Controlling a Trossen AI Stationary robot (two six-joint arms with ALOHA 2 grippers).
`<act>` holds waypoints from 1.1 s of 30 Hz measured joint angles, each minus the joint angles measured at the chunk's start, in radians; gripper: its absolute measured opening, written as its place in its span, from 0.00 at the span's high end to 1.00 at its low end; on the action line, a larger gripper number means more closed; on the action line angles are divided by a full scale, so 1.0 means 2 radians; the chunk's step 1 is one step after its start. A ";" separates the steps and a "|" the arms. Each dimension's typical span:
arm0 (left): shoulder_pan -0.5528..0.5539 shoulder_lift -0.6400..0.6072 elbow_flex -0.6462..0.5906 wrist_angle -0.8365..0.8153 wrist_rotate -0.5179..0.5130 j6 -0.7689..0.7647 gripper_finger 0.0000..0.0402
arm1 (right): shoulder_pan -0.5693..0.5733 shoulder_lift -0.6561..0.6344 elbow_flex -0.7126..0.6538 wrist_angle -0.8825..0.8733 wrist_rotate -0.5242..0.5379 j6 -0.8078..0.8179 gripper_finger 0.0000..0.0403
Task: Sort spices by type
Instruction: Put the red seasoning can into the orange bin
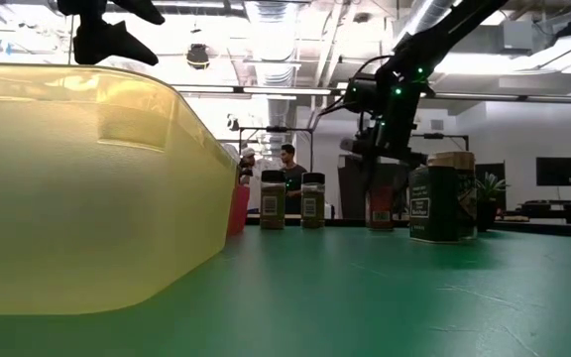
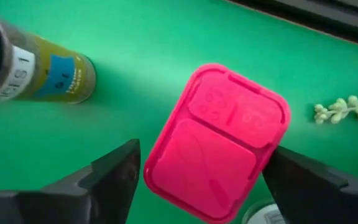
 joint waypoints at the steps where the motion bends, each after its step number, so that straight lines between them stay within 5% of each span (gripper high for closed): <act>1: 0.000 0.000 0.000 0.000 0.002 0.002 0.38 | 0.000 0.000 -0.002 -0.001 -0.001 0.001 0.19; 9: 0.000 0.000 0.000 -0.001 0.025 0.010 0.38 | 0.009 0.000 -0.006 0.009 -0.009 -0.008 0.32; 19: 0.024 0.000 0.034 -0.037 0.025 0.050 0.38 | 0.058 0.000 -0.006 0.011 -0.033 -0.036 0.34; 28: 0.079 0.000 0.085 -0.077 0.064 0.111 0.38 | 0.116 0.000 0.033 -0.048 -0.137 -0.053 0.34; 33: 0.105 0.000 0.087 -0.080 0.077 0.123 0.38 | 0.175 -0.001 0.081 -0.067 -0.150 -0.088 0.34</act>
